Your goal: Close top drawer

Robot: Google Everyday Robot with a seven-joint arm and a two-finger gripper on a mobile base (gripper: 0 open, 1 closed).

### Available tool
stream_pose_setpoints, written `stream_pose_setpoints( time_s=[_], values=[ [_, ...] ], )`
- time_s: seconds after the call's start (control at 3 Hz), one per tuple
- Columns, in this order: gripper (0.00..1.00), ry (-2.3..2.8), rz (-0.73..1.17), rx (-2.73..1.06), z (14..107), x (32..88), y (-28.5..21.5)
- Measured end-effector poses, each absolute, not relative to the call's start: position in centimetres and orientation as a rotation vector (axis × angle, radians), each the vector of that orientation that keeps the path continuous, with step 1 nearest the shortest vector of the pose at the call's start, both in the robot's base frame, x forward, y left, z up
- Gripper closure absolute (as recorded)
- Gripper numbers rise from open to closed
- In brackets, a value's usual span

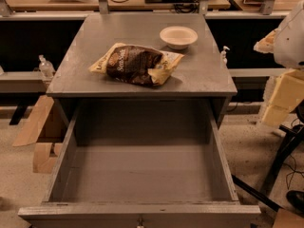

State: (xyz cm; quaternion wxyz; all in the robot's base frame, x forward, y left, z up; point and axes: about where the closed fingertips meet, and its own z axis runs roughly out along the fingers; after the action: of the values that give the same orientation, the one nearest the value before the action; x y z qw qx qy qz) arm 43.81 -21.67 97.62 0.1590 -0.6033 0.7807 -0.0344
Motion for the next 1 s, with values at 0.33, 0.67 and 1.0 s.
stream_pose_setpoints(
  time_s=[0.33, 0.67, 1.0],
  values=[
    [0.00, 2.232, -0.098, -1.724, 97.6, 43.8, -21.7],
    [0.00, 2.225, -0.098, -1.698, 97.6, 43.4, -21.7],
    [0.00, 2.231, -0.048, -1.586, 96.5, 41.3, -21.3]
  ],
)
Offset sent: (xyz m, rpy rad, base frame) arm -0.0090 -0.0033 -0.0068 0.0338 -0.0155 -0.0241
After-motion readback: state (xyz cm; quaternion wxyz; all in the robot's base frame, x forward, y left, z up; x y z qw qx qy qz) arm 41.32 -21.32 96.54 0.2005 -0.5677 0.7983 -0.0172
